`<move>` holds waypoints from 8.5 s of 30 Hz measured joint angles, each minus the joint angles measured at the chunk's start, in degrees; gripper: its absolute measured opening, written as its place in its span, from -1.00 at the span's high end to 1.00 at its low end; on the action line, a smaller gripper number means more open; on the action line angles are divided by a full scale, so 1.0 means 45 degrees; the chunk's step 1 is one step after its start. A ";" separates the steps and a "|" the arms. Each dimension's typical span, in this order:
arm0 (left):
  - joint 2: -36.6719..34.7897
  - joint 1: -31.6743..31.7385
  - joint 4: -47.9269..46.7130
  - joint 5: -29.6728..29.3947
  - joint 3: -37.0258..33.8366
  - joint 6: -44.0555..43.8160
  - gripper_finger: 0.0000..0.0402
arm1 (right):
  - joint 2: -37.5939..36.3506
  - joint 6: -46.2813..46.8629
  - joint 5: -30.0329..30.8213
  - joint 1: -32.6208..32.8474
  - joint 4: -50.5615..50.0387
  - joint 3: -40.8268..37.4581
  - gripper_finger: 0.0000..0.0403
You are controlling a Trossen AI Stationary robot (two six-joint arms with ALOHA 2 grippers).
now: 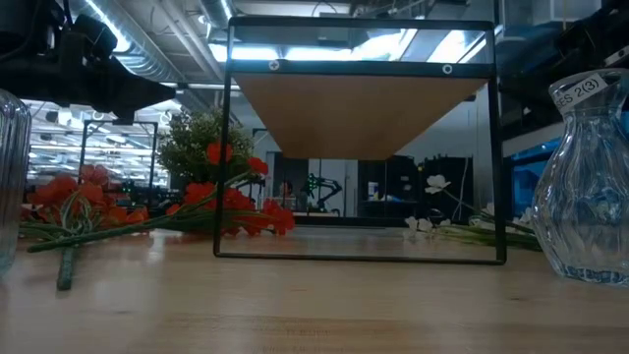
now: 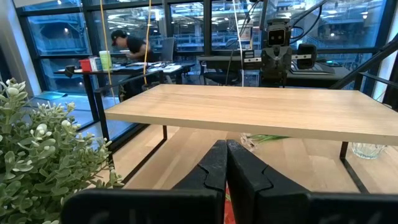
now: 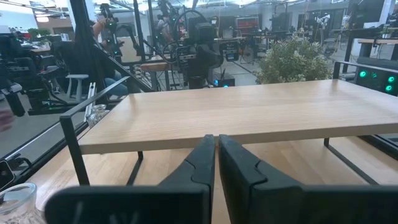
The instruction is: Pick and place flowers into a vace then onto a shelf
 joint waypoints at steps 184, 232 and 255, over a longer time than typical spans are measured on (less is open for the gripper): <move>0.6719 0.0005 0.3721 -0.1005 0.2764 0.0792 0.98 | 1.7526 1.4163 0.3570 0.5355 -1.1037 1.0236 -0.12; 0.6719 0.0005 0.3687 -0.1005 0.2764 0.0744 0.98 | 1.9883 1.6334 0.2862 0.5787 -0.8426 0.9182 -0.12; 0.6716 0.0004 0.3716 -0.1005 0.2764 0.0763 0.98 | 1.9931 1.6338 0.3483 0.5734 -0.8275 0.9153 0.44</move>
